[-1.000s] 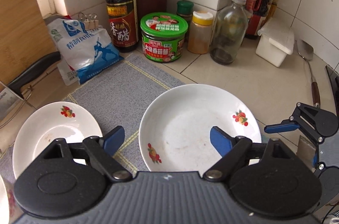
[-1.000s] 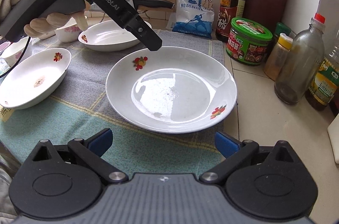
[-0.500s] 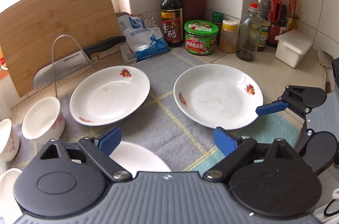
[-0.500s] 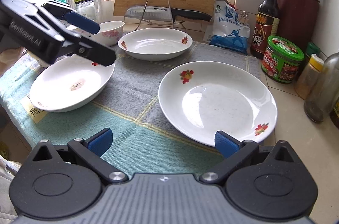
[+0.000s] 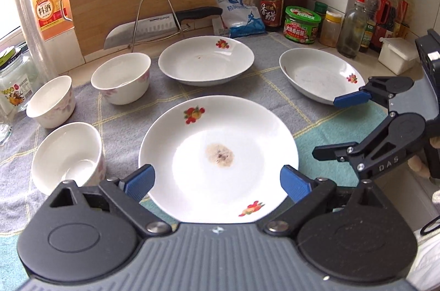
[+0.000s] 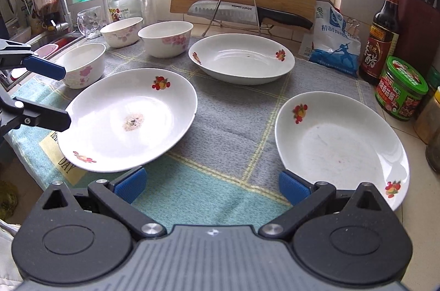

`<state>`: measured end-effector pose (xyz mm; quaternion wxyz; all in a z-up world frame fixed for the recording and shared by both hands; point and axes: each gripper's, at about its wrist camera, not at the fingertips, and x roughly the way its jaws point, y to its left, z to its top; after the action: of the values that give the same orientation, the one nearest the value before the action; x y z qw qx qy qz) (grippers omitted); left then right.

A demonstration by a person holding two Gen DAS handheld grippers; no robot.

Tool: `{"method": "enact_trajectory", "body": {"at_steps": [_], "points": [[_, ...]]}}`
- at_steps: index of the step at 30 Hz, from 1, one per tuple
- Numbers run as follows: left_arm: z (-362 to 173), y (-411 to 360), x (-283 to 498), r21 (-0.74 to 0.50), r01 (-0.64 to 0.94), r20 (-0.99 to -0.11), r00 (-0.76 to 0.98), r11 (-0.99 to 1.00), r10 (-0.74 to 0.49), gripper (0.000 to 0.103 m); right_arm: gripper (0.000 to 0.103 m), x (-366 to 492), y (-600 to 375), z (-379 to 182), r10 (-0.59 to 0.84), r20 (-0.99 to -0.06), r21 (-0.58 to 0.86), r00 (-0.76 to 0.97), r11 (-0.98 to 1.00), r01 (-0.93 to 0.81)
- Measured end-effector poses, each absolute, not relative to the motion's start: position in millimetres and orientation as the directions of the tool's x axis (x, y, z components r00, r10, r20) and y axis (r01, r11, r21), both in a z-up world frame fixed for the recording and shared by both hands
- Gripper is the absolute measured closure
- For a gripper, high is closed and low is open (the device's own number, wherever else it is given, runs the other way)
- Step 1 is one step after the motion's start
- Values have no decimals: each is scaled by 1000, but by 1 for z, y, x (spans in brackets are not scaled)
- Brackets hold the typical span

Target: Organize plates and bowls

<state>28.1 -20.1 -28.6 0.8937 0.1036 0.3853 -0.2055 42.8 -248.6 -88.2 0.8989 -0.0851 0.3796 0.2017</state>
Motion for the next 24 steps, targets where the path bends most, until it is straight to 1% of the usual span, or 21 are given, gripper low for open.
{"method": "enact_trajectory", "body": {"at_steps": [7, 11, 14, 18, 20, 21, 24], "points": [[-52, 12, 19, 48, 477, -775, 572, 877, -269, 6, 0, 50, -223, -84, 321, -723, 42, 612, 904, -425], [-69, 19, 20, 39, 495, -784, 554, 868, -280, 6, 0, 53, -214, -86, 365, -731, 103, 576, 894, -436], [-79, 19, 24, 27, 502, -782, 549, 864, -295, 6, 0, 56, -206, -91, 355, -755, 121, 552, 902, -415], [-90, 13, 25, 69, 538, -767, 567, 840, -300, 6, 0, 56, -195, -97, 343, -773, 110, 534, 901, -419], [-92, 12, 27, 55, 554, -746, 575, 831, -334, 6, 0, 55, -192, -99, 346, -778, 114, 524, 898, -425], [-93, 12, 28, 58, 565, -750, 569, 823, -337, 5, 0, 55, -190, -100, 349, -782, 115, 517, 895, -430], [-95, 12, 34, 39, 580, -745, 559, 813, -363, 0, 0, 58, -186, -102, 362, -785, 124, 503, 887, -445]]}}
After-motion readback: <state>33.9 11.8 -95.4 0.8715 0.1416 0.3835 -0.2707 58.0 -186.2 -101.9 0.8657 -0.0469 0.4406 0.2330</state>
